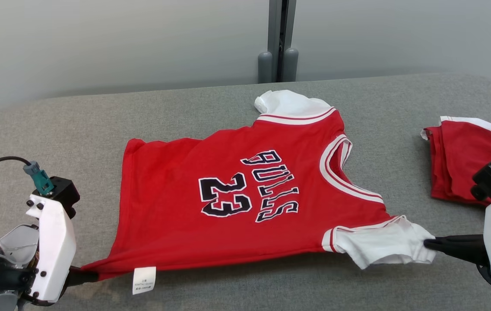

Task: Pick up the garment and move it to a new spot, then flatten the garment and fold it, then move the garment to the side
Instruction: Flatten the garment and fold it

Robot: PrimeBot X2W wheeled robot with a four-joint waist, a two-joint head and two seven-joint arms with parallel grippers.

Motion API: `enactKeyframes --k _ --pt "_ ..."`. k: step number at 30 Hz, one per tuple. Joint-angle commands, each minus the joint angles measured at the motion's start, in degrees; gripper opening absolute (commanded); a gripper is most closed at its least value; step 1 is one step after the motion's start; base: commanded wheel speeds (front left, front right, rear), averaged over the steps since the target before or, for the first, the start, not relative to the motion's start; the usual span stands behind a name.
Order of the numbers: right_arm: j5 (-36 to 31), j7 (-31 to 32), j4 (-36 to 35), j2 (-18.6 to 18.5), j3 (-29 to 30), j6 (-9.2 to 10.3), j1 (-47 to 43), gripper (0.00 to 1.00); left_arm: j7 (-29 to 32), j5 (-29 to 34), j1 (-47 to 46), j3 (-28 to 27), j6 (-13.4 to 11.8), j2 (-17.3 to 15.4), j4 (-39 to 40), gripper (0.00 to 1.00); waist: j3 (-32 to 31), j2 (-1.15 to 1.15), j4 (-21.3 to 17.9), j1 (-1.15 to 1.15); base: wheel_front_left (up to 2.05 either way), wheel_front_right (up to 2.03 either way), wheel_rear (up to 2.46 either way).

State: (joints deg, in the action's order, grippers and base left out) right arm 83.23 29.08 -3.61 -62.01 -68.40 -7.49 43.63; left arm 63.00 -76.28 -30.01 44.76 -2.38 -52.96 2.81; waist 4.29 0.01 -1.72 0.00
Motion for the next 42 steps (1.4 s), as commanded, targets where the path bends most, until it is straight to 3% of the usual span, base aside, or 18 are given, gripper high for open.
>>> enactKeyframes --k 1,8,15,29,38,39,40,41,42 --pt "0.3 0.4 -0.5 -0.5 0.6 -0.01 -0.8 0.0 0.0 -0.4 0.6 -0.4 -0.6 -0.4 0.6 0.0 0.2 -0.01 -0.1 0.0 0.0 0.0 0.0" --pt "1.2 4.0 0.7 1.0 3.2 -0.01 0.7 0.0 1.3 -1.1 -1.2 -1.4 -2.8 -1.0 2.7 0.0 3.0 -0.01 0.0 0.0 0.0 0.0 0.0" --pt "2.5 9.7 8.8 5.4 6.5 -0.01 6.3 0.0 4.4 -0.1 -6.5 -1.6 -3.7 0.8 -0.4 0.0 8.3 -0.01 1.0 0.0 0.0 0.0 0.0" --pt "-1.6 11.5 22.0 17.5 10.3 -0.01 13.6 0.0 2.7 3.9 -16.2 -1.4 -1.3 8.6 -10.7 0.0 14.9 -0.01 2.0 0.0 0.0 0.0 0.0" --pt "-4.1 10.9 25.4 20.8 12.0 -0.01 13.5 0.0 -0.3 5.4 -18.5 -1.1 1.5 11.7 -17.0 0.0 16.1 -0.01 1.9 0.0 0.0 0.0 0.0" --pt "-4.2 10.9 25.7 21.0 12.1 -0.01 13.3 0.0 -0.7 5.5 -18.6 -1.3 1.7 12.0 -17.6 0.46 16.0 -0.01 1.9 0.0 0.0 0.0 0.0" --pt "-4.4 10.4 25.9 21.2 12.5 -0.01 13.0 0.07 -1.1 5.6 -18.6 -1.3 1.9 12.3 -18.2 1.0 15.8 -0.01 1.9 0.0 0.0 0.0 0.0" --pt "-4.6 10.0 26.1 21.4 12.9 -0.01 12.7 0.36 -1.4 5.9 -18.6 -1.1 2.1 12.5 -18.6 1.0 15.5 -0.01 1.9 0.0 0.0 0.0 0.0" --pt "-4.7 9.7 26.3 21.6 13.2 -0.01 12.4 0.73 -2.0 6.1 -18.7 -1.1 2.3 12.7 -19.1 1.0 15.2 -0.01 1.9 0.0 0.0 0.0 0.0"
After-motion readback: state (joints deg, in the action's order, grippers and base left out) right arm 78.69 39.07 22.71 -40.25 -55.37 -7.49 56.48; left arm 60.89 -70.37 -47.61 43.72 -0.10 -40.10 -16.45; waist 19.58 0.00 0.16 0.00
